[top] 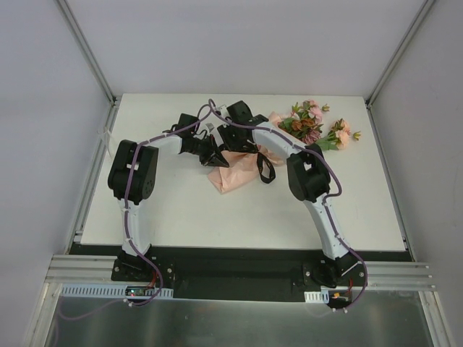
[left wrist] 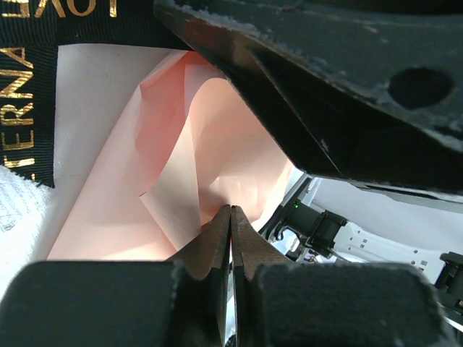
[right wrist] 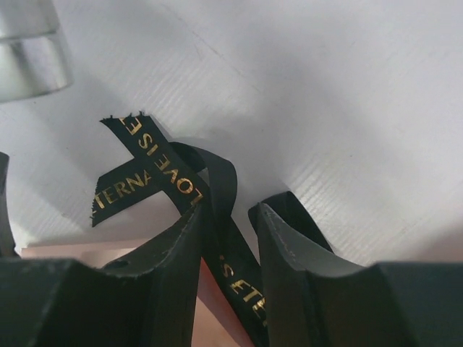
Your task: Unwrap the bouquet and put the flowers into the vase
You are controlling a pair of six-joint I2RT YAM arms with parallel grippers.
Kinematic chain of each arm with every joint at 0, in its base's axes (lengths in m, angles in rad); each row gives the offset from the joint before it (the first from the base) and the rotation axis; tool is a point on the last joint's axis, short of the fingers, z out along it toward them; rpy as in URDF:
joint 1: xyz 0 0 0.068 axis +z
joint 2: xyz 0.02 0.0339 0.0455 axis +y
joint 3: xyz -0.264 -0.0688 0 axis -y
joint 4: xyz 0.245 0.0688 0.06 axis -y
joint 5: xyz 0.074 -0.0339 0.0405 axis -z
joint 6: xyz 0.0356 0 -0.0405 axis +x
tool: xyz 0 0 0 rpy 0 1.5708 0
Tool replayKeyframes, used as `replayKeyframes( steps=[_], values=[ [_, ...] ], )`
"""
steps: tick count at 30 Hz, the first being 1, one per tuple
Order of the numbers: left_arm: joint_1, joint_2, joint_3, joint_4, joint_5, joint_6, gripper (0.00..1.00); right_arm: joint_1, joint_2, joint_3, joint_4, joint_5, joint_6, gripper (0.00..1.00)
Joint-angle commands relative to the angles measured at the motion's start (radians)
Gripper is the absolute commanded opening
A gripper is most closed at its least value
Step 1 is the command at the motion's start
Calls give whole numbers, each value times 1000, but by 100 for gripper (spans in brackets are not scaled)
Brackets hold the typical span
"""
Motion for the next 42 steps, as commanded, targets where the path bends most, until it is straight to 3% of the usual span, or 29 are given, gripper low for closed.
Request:
replayKeyframes(
  steps=[1, 6, 9, 13, 17, 29, 42],
  values=[
    [-6, 11, 3, -4, -8, 11, 0, 5, 6, 68, 3, -63, -13, 35],
    [-6, 27, 8, -7, -2, 5, 0, 5, -17, 74, 15, -63, 11, 18],
    [-6, 27, 5, -7, -14, 10, 0, 5, -88, 68, 26, -10, 41, 14],
    [-6, 48, 5, -10, -12, 6, 0, 4, -270, -36, 50, 61, 117, 1],
    [-6, 68, 6, -12, -15, 2, 0, 5, -445, -252, 171, 49, 182, 1],
    [-6, 82, 12, -25, -38, 19, 0, 2, -795, -596, 236, 173, 265, 1],
    [-7, 85, 23, -58, -75, 51, 0, -16, -1010, -548, 291, 125, 332, 1]
  ],
)
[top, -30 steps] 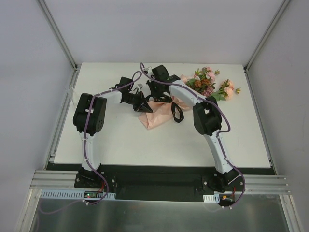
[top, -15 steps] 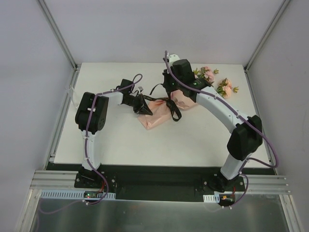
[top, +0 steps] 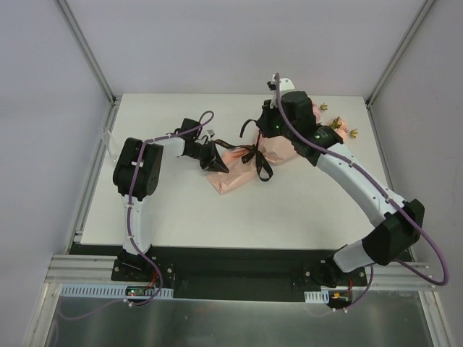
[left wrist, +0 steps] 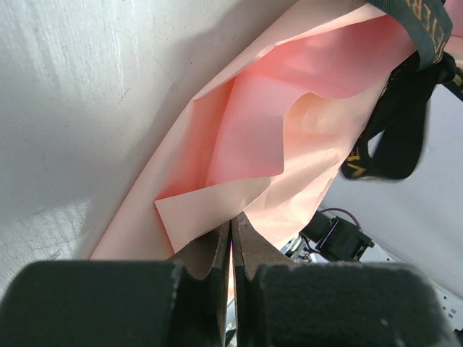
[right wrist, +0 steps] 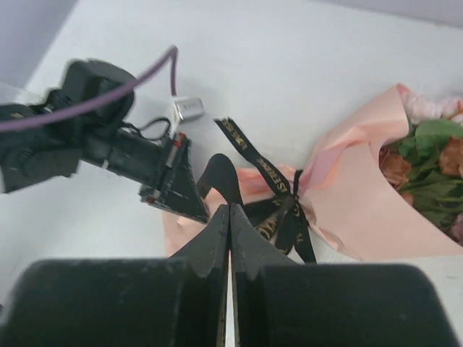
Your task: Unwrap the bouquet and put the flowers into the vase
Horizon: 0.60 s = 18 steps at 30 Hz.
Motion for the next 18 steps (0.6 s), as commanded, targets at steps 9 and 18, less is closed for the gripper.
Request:
replayKeyframes(
  steps=[9, 18],
  values=[
    [-7, 50, 35, -52, -60, 43, 0, 0, -289, 192, 145, -10, 22, 1],
    [-7, 33, 38, -54, -46, 36, 0, 6, -481, -85, 204, -142, 94, 1]
  ],
)
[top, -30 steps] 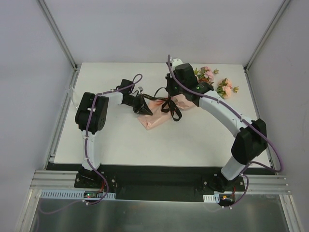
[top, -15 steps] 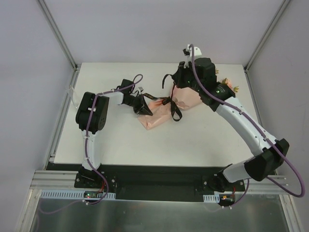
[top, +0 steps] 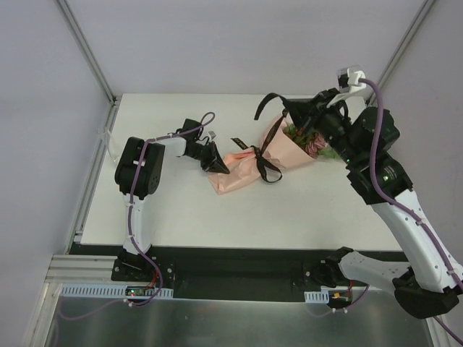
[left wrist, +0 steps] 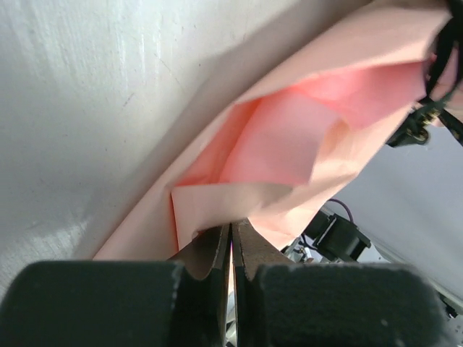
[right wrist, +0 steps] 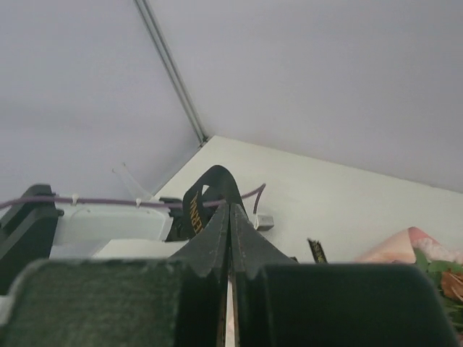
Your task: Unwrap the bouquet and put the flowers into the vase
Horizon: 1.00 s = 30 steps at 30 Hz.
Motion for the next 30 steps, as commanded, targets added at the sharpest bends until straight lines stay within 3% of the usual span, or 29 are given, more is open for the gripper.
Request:
replayKeyframes(
  steps=[1, 6, 12, 13, 14, 18, 22, 24, 27, 30],
  values=[
    [-7, 6, 15, -25, -55, 34, 0, 6, -75, -218, 75, -114, 58, 1],
    [-7, -3, 12, -30, -61, 42, 0, 16, -150, -493, 1, -242, 105, 1],
    [-7, -54, 26, -42, -50, 69, 0, 17, -100, -650, -204, -119, 140, 1],
    [-7, -86, 25, -42, -50, 83, 2, 17, -85, -665, -215, -112, 151, 1],
    [-8, -104, 25, -42, -50, 92, 11, 17, -65, -684, -217, -110, 162, 1],
    [-20, -187, 25, -42, -57, 137, 32, 17, -5, -747, -194, -93, 173, 5],
    [-51, -212, 26, -46, -47, 183, 40, 8, 136, -631, -208, -24, 81, 24],
    [-66, -198, 31, -49, -37, 174, 34, -16, 237, -557, -203, -29, 56, 36],
    [-99, -161, 37, -49, -23, 155, 26, -29, 386, -356, -206, -32, 18, 44],
    [-119, -137, 43, -51, -14, 146, 20, -33, 546, -152, -240, -16, -33, 46]
  ],
)
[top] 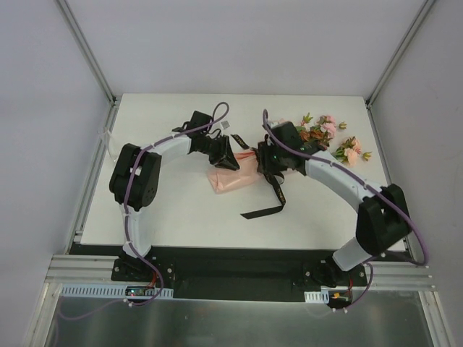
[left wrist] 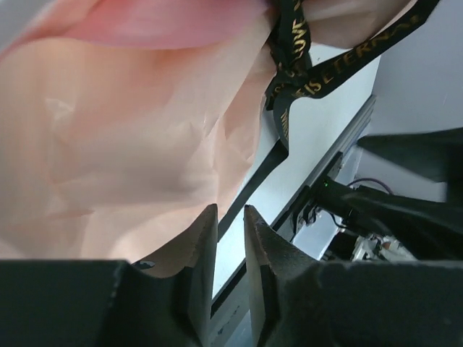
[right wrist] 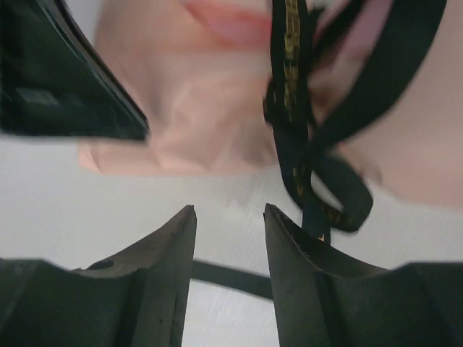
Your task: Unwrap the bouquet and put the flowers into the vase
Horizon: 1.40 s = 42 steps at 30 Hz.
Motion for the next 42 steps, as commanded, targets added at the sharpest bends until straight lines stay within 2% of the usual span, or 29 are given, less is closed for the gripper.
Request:
replayKeyframes(
  steps=[1, 6, 10, 14, 20, 25, 35, 37, 39, 42],
  values=[
    [-28, 33, 20, -16, 21, 12, 18, -9, 164, 281, 8, 34, -95, 46],
    [-28, 49, 9, -19, -6, 9, 14, -12, 388, 550, -33, 64, -166, 48],
    [-28, 45, -9, -19, -3, -6, 12, -11, 491, 651, -94, 149, -189, 48],
    [-28, 20, -49, -19, -6, -58, 12, -9, 545, 651, -84, 116, -187, 48],
    [-22, -10, -78, -22, -43, -37, 15, -7, 573, 658, -84, 247, -226, 50],
    [-16, 46, -69, -28, -17, -12, 14, 3, 557, 638, -99, 290, -255, 49],
    [-10, 100, -25, -30, -26, -3, 13, 3, 571, 662, -82, 270, -261, 26],
    [-10, 105, -23, -31, -20, -6, 12, 5, 574, 670, -81, 267, -255, 25],
    [-10, 103, -20, -31, -17, -8, 12, 5, 579, 670, -84, 283, -255, 36],
    [-10, 99, -14, -30, -15, -14, 12, 6, 593, 664, -85, 288, -255, 38]
  ],
)
